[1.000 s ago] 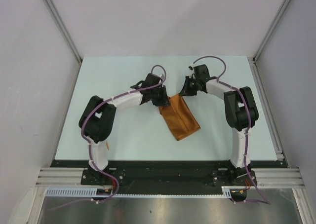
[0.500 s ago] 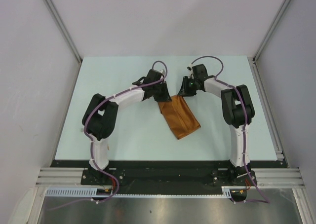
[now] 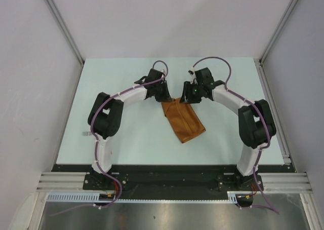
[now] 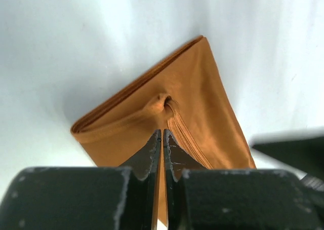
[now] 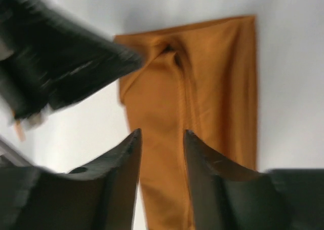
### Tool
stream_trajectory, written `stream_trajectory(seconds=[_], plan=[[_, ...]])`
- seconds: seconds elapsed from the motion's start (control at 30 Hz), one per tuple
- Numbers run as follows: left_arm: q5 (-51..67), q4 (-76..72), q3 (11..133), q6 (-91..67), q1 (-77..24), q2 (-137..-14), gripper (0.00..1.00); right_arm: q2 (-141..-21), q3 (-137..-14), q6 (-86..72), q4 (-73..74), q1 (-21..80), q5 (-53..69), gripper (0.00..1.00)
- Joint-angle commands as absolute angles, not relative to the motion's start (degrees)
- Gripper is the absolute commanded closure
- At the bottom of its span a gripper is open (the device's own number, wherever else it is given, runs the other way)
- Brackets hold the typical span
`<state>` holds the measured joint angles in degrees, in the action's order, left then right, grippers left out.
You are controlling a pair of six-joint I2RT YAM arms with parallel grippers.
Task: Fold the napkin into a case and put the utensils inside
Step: Smooth out the 2/3-rectangle-folded napkin at the center of the board.
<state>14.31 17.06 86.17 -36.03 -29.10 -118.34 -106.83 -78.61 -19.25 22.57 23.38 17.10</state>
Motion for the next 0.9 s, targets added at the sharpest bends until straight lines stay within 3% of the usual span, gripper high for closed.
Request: stream_trajectory(seconds=[0.0, 0.17, 0.27, 0.43, 0.87], plan=[[18.4, 15.5, 90.2, -37.0, -28.9, -121.8, 0.93, -101.9, -70.3, -23.1, 15.7, 24.4, 27.3, 0.63], [19.4, 11.6, 89.1, -39.1, -28.8, -123.2, 0.94, -102.1, -62.2, -27.7, 6.3, 27.6, 35.1, 0.94], [18.6, 11.1, 88.9, -39.3, -28.9, -123.7, 0.94, -102.6, -56.9, -30.7, 0.5, 29.1, 37.5, 1.00], [16.9, 10.5, 88.9, -39.5, -28.6, -125.3, 0.95, -100.5, -49.1, -33.2, -7.0, 29.9, 38.1, 1.00], [13.5, 10.7, 89.5, -39.5, -27.9, -128.1, 0.97, -94.8, -45.4, -29.2, -1.3, 28.5, 36.8, 1.00]])
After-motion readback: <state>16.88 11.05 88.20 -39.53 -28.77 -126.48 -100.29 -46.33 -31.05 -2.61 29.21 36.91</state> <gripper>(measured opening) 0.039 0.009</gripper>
